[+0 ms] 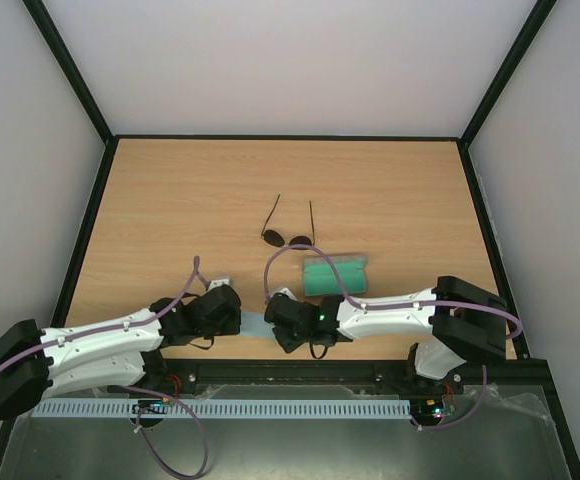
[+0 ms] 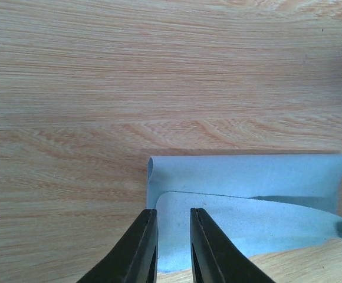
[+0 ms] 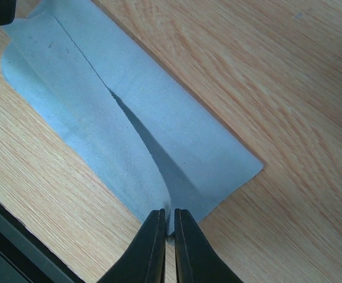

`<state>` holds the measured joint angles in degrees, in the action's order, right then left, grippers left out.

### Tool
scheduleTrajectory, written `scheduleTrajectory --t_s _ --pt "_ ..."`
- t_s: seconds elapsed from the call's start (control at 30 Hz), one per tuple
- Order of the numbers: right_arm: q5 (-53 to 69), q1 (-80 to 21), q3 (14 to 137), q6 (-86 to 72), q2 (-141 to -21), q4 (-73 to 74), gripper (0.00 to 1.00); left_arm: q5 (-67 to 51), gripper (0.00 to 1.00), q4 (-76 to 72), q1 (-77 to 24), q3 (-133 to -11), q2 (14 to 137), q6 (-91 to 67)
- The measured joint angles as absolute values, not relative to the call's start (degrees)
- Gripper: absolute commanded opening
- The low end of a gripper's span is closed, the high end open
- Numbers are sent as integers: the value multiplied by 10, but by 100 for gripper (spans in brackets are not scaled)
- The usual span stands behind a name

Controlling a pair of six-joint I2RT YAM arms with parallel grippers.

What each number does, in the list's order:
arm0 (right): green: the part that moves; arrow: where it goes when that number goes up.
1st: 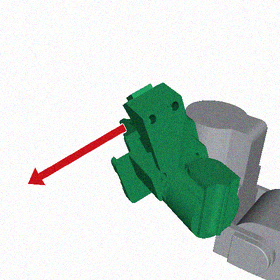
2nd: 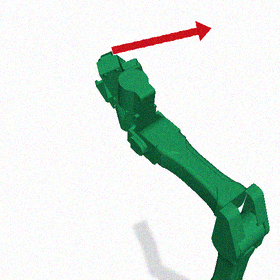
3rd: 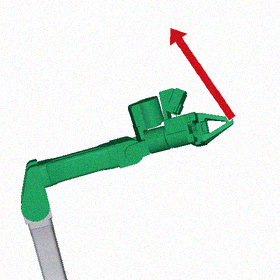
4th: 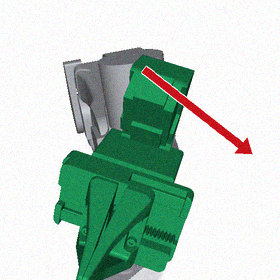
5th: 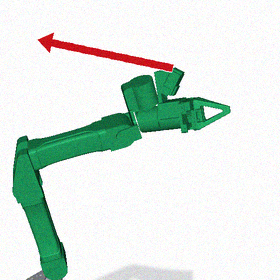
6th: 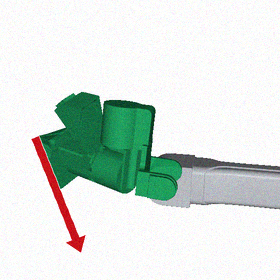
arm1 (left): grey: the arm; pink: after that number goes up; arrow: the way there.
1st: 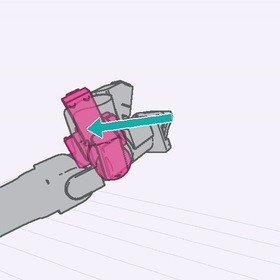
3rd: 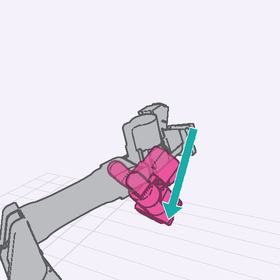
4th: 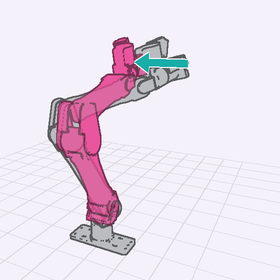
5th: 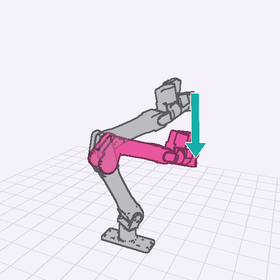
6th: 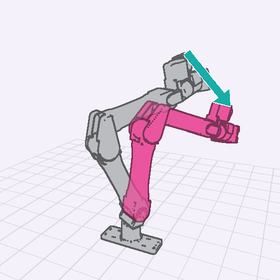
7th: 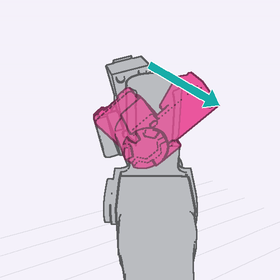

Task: Organize the sunglasses
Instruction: Fold the glasses cleaning cloth at the center of the board.

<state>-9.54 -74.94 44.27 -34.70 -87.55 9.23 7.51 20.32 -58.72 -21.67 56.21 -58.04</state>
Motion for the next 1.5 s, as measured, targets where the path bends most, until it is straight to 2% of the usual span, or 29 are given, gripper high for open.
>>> scheduleTrajectory --t_s 0.3,0.43,0.83,0.97,1.07,1.27,1.5 --pt "-94 -755 437 -350 -875 91 11 75 18 207 -597 -208 547 -596" --pt "-94 -759 430 -351 -875 91 17 75 18 210 -601 -202 547 -601" --pt "-94 -766 408 -353 -814 81 24 77 17 223 -606 -202 531 -613" --pt "-92 -760 408 -354 -797 57 20 85 3 230 -606 -205 513 -623" --pt "-82 -743 408 -356 -799 47 15 93 2 231 -606 -215 527 -620" --pt "-54 -689 408 -367 -816 25 11 97 2 218 -603 -241 584 -611" --pt "-25 -679 416 -369 -848 18 10 97 2 203 -592 -258 612 -593"
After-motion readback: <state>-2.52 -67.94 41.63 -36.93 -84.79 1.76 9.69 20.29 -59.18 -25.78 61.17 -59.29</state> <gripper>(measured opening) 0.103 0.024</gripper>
